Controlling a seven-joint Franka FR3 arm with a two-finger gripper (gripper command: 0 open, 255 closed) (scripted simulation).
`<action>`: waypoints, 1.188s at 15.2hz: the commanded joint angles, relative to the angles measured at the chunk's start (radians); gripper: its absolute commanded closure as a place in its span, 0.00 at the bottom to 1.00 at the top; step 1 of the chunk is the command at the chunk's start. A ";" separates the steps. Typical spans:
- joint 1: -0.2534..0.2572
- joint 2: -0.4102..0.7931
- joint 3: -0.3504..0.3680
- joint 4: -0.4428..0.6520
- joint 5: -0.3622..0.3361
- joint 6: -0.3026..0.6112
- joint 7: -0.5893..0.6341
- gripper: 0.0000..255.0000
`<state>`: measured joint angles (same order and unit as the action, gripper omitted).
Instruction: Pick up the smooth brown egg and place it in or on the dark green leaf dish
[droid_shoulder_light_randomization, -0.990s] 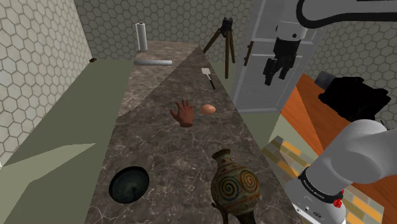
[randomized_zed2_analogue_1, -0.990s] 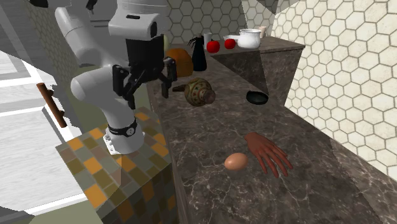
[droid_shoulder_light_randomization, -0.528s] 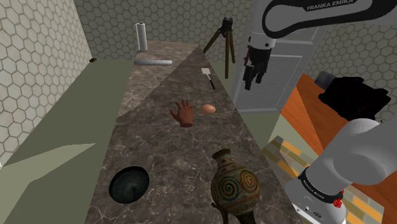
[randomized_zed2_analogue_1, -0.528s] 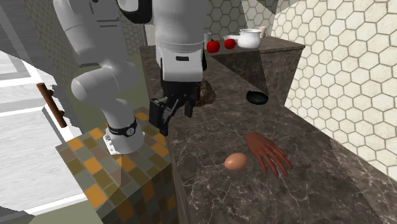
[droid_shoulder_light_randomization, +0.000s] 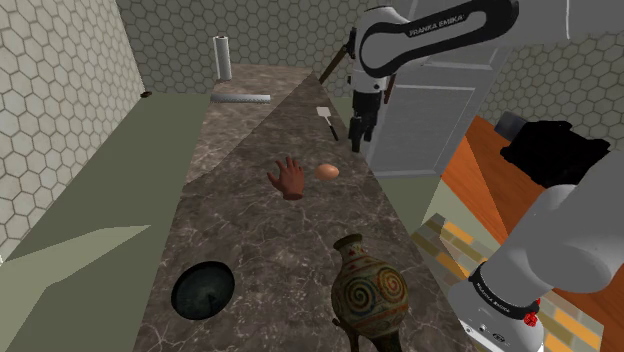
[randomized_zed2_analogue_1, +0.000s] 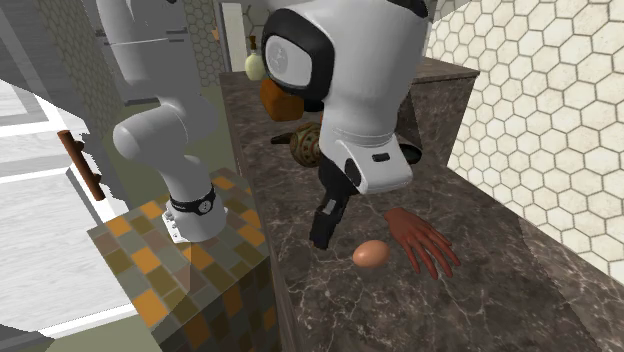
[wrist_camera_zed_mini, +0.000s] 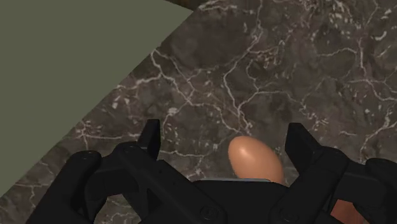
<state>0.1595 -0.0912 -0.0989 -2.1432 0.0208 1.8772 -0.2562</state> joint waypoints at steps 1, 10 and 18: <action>0.012 0.072 0.006 0.040 0.021 0.018 -0.049 0.00; 0.050 0.334 0.060 0.225 0.082 0.044 -0.193 0.00; 0.053 0.353 0.064 0.159 0.088 0.129 -0.197 0.00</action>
<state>0.2127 0.2598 -0.0355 -1.9806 0.1082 2.0003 -0.4524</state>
